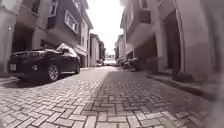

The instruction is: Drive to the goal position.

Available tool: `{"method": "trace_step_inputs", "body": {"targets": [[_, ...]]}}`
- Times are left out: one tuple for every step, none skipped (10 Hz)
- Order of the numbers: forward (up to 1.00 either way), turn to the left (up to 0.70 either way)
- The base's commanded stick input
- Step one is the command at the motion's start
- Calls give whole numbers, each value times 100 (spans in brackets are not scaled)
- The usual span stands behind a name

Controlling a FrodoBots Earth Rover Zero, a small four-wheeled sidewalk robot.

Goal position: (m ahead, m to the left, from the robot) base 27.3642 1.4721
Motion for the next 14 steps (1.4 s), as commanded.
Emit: {"method": "trace_step_inputs", "body": {"targets": [[100, 0], [100, 0], [100, 0], [100, 0], [100, 0], [100, 0], [100, 0], [100, 0], [100, 0], [100, 0], [100, 0], [100, 0], [100, 0], [100, -8]]}}
